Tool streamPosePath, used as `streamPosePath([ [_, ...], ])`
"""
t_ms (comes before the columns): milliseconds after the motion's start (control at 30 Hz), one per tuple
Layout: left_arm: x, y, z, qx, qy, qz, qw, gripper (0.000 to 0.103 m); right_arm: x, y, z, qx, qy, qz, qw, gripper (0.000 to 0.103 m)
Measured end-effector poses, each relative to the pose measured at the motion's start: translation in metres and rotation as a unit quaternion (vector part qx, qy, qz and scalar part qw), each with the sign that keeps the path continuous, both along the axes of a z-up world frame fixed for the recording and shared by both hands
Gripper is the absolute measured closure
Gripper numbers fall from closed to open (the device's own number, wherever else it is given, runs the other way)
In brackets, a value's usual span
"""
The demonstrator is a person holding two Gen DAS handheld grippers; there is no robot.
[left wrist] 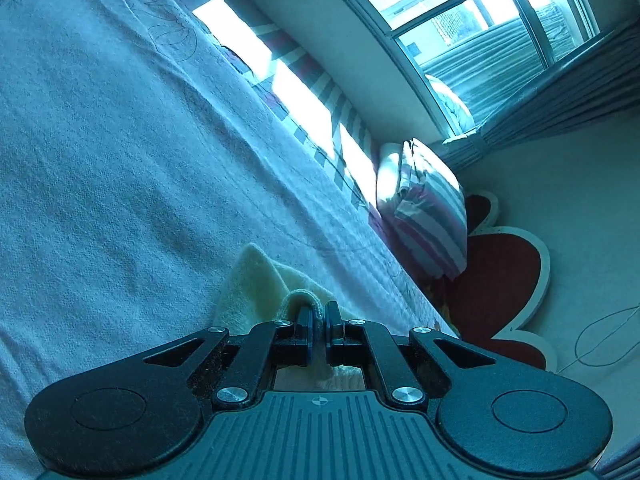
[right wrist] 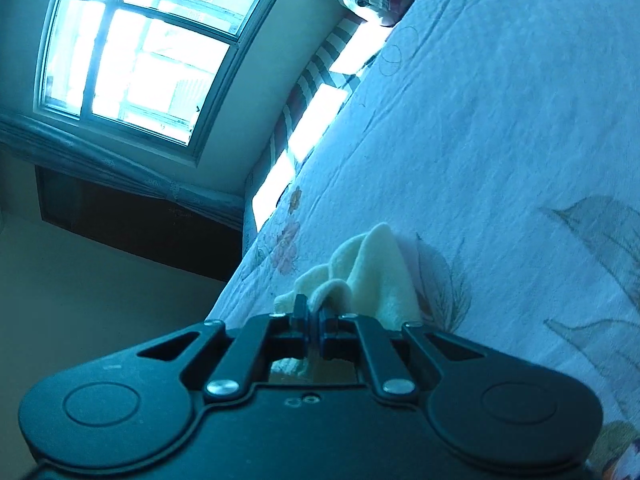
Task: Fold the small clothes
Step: 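Carry the hem over the sweater toward the collar with both grippers and release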
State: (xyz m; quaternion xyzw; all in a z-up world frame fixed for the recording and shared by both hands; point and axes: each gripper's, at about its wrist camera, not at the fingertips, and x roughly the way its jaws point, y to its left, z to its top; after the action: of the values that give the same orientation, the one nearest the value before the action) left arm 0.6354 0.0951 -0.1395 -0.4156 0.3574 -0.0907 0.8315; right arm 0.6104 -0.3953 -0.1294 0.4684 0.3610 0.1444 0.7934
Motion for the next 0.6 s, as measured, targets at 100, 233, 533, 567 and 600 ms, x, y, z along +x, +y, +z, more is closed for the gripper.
streamPosePath([
  [100, 0.009, -0.001, 0.0, 0.011, 0.002, -0.005, 0.9999, 0.1, 0.0, -0.005, -0.001, -0.001, -0.002, -0.019, 1.0, 0.086],
  [233, 0.0, 0.002, 0.006, 0.024, -0.022, -0.009, 0.9994, 0.1, -0.007, -0.014, 0.006, -0.011, -0.015, -0.022, 1.0, 0.086],
  [533, 0.003, 0.005, 0.021, 0.134, -0.049, -0.053, 0.9883, 0.099, -0.012, -0.004, 0.025, -0.085, -0.042, 0.019, 0.995, 0.08],
  [567, 0.005, 0.0, 0.024, 0.157, -0.048, -0.062, 0.9845, 0.098, -0.009, -0.001, 0.026, -0.091, -0.044, 0.023, 0.995, 0.08],
  [600, 0.008, -0.004, 0.027, 0.181, -0.052, -0.072, 0.9795, 0.098, -0.006, 0.003, 0.027, -0.1, -0.045, 0.027, 0.994, 0.08],
])
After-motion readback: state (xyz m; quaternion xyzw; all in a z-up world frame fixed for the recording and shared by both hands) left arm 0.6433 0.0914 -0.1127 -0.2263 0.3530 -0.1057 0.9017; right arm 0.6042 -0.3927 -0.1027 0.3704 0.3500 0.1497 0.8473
